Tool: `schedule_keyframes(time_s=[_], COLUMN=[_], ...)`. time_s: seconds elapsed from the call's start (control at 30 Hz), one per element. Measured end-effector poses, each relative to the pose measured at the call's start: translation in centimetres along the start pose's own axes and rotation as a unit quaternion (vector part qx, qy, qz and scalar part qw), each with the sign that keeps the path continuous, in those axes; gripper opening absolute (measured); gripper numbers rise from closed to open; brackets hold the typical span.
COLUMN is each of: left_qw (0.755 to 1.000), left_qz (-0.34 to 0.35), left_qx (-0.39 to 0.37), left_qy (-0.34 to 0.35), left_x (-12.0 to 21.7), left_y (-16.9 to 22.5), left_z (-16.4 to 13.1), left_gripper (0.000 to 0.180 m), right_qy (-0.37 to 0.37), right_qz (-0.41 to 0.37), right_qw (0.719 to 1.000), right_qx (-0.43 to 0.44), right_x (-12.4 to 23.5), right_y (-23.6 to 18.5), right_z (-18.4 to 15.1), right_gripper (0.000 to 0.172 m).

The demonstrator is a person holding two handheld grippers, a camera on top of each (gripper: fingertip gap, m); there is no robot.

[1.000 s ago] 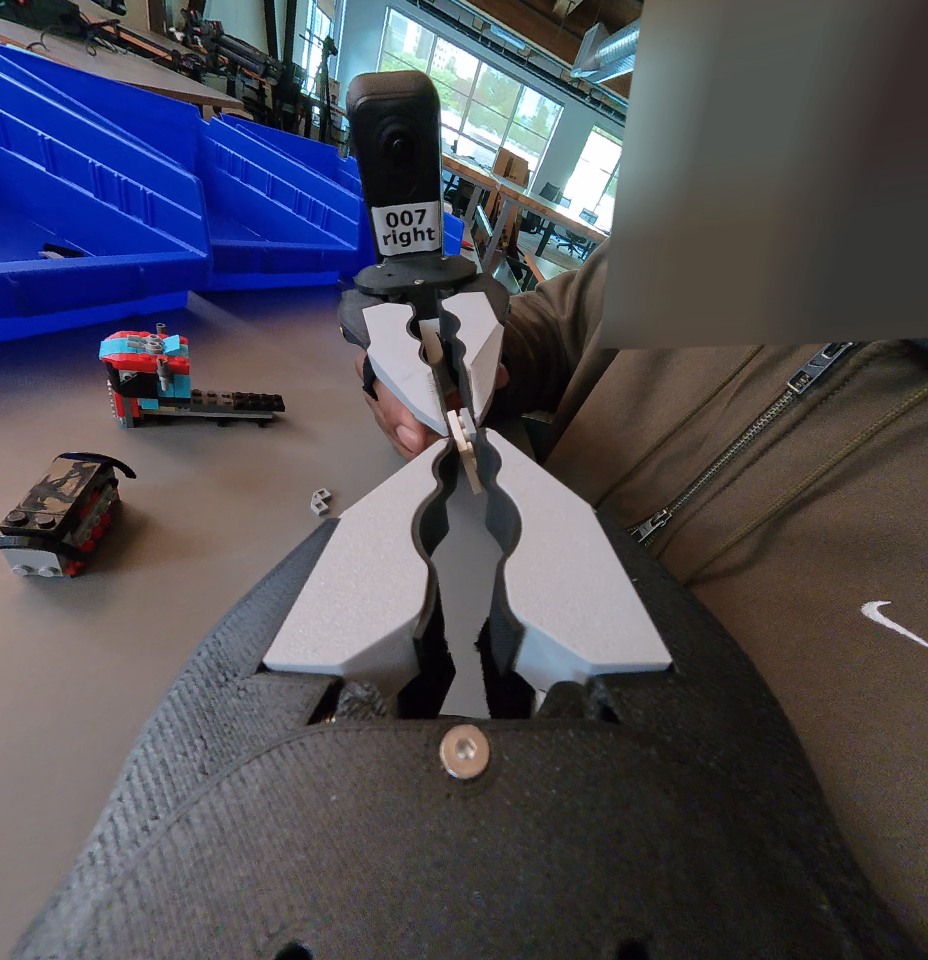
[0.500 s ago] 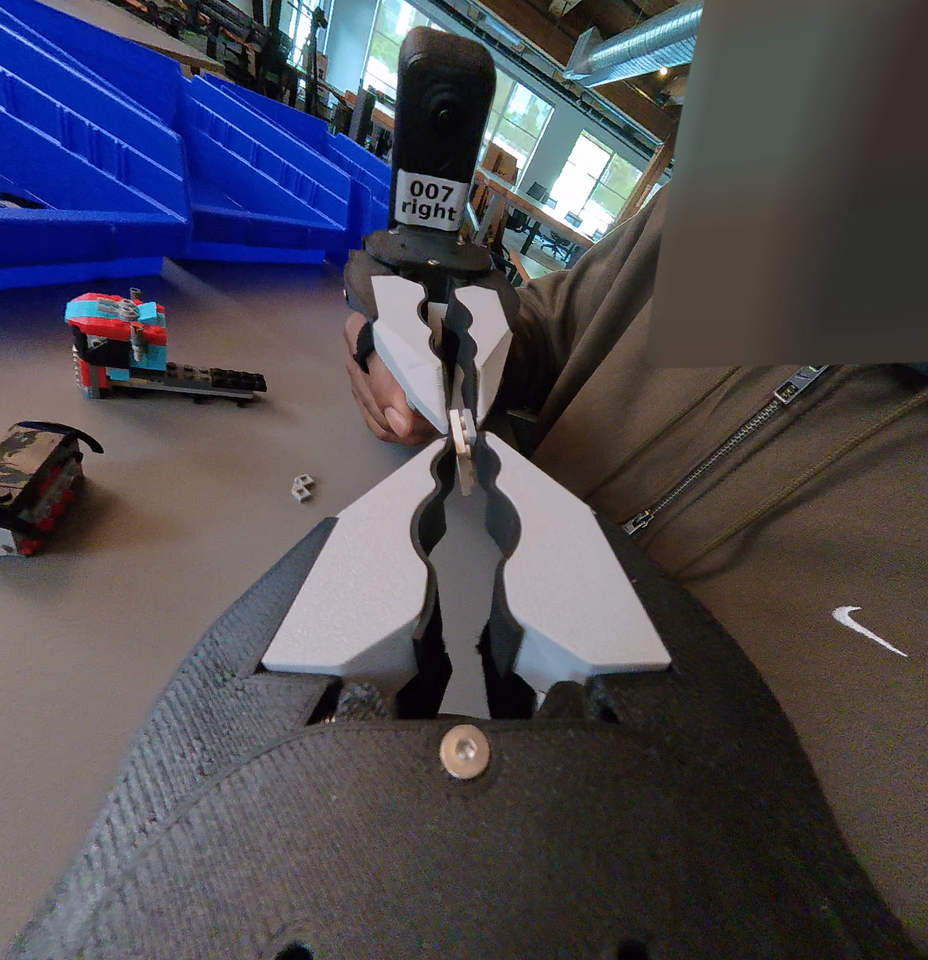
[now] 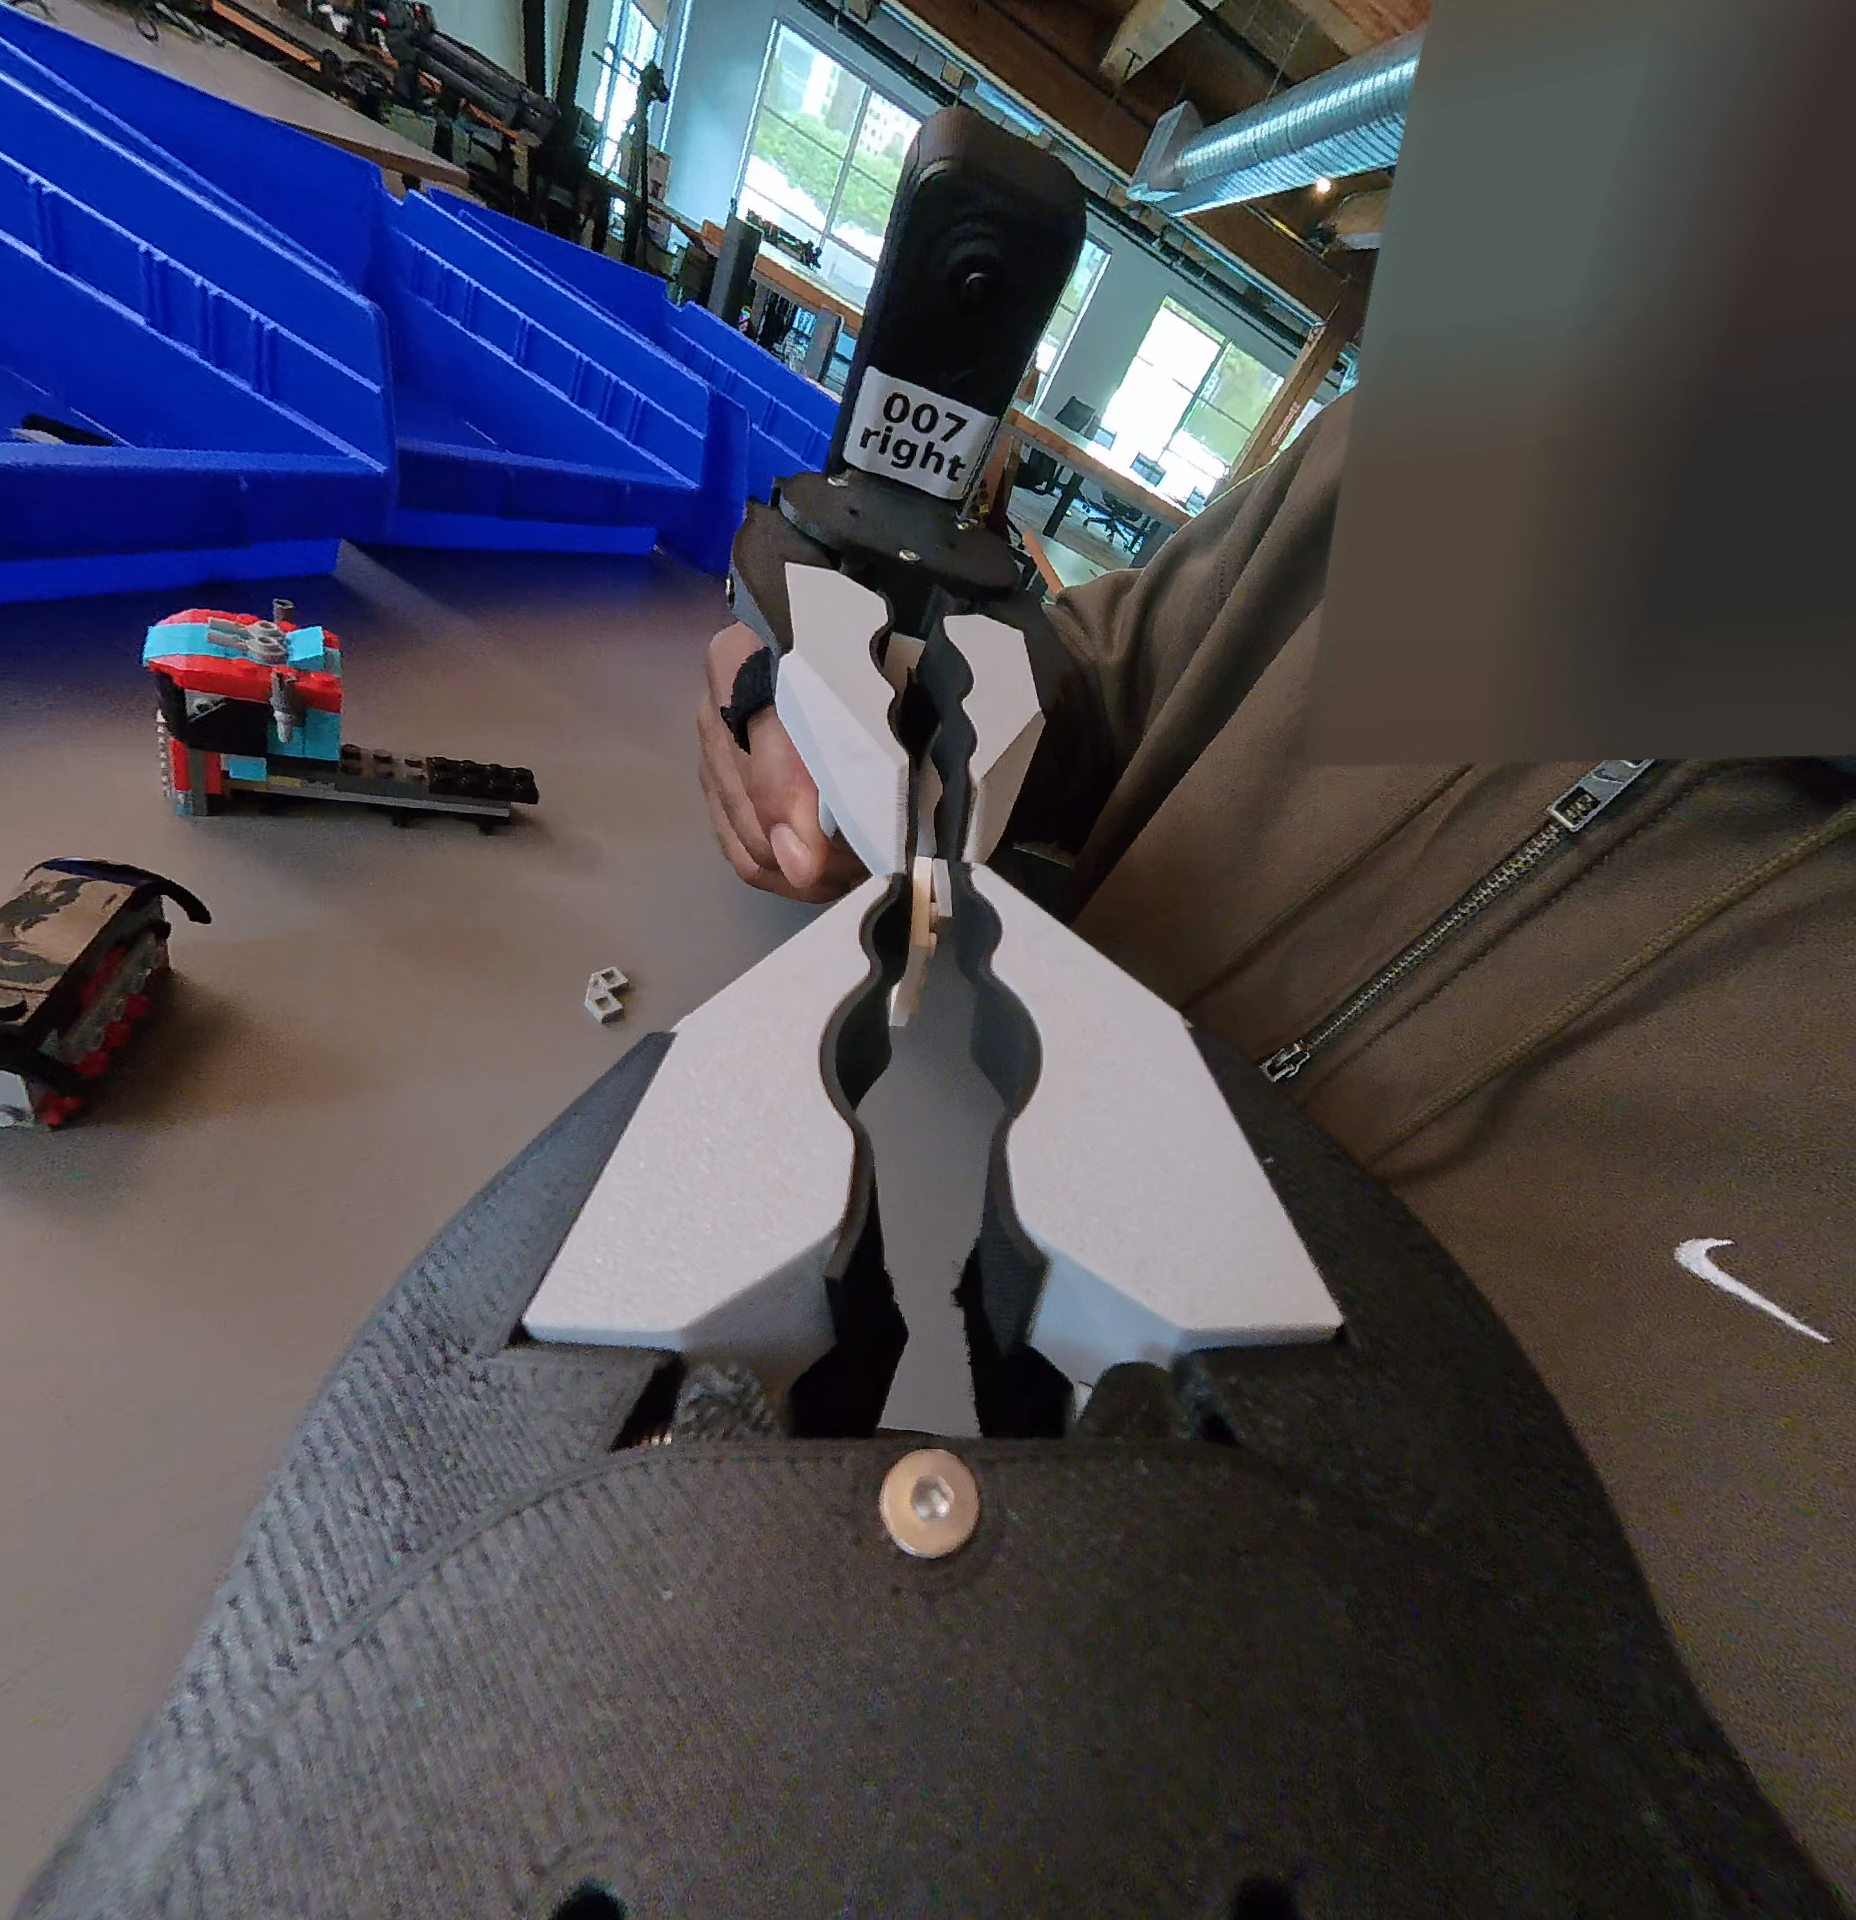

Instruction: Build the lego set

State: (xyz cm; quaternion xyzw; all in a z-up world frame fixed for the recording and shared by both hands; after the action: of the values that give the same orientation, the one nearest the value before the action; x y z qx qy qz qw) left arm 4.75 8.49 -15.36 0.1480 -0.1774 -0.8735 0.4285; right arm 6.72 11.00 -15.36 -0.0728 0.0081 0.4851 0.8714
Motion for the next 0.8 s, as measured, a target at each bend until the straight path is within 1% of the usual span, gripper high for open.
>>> schedule_keyframes(time_s=[0.17, 0.27, 0.3, 0.4, 0.6, 0.8], left_qw=[1.000, 1.000, 1.000, 0.999, 0.999, 0.999], left_qz=[0.007, 0.005, 0.006, 0.006, -0.004, -0.002], left_qx=[-0.007, -0.017, -0.021, -0.032, -0.050, -0.043], left_qy=[0.005, -0.001, -0.001, 0.000, -0.002, -0.002], left_x=[0.37, 0.29, 0.21, 0.15, 0.13, 0.11], left_y=[-0.17, -0.01, -0.01, 0.05, 0.38, 0.17], left_z=[0.26, 0.11, 0.07, 0.14, 0.17, 0.15], left_gripper=[0.018, 0.021, 0.020, 0.011, 0.009, 0.009], right_qy=[0.015, 0.019, 0.019, 0.018, 0.021, 0.021], right_qz=[-0.004, -0.006, -0.006, -0.005, 0.001, -0.004], right_qw=[1.000, 1.000, 1.000, 1.000, 1.000, 1.000], right_qx=[0.002, 0.004, 0.005, 0.012, 0.013, 0.012], right_x=[0.21, 0.24, 0.22, 0.16, 0.13, 0.14], right_y=[0.18, 0.23, 0.19, 0.05, -0.23, 0.00], right_z=[0.62, 0.74, 0.72, 0.70, 0.78, 0.72], right_gripper=[0.008, 0.008, 0.008, 0.008, 0.008, 0.008])
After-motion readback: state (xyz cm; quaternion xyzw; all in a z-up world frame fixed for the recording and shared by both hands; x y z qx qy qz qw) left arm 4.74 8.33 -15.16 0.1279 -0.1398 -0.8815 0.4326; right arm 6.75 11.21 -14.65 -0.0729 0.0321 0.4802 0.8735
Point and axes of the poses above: each gripper's, where its closed fingertips meet, x back along the fingers, z out of its top, y = z × x across the jaws, the point moved 2 cm from there along x, back along the fingers, and after that the axes turned 12 degrees about y, right-handed, at the moved point
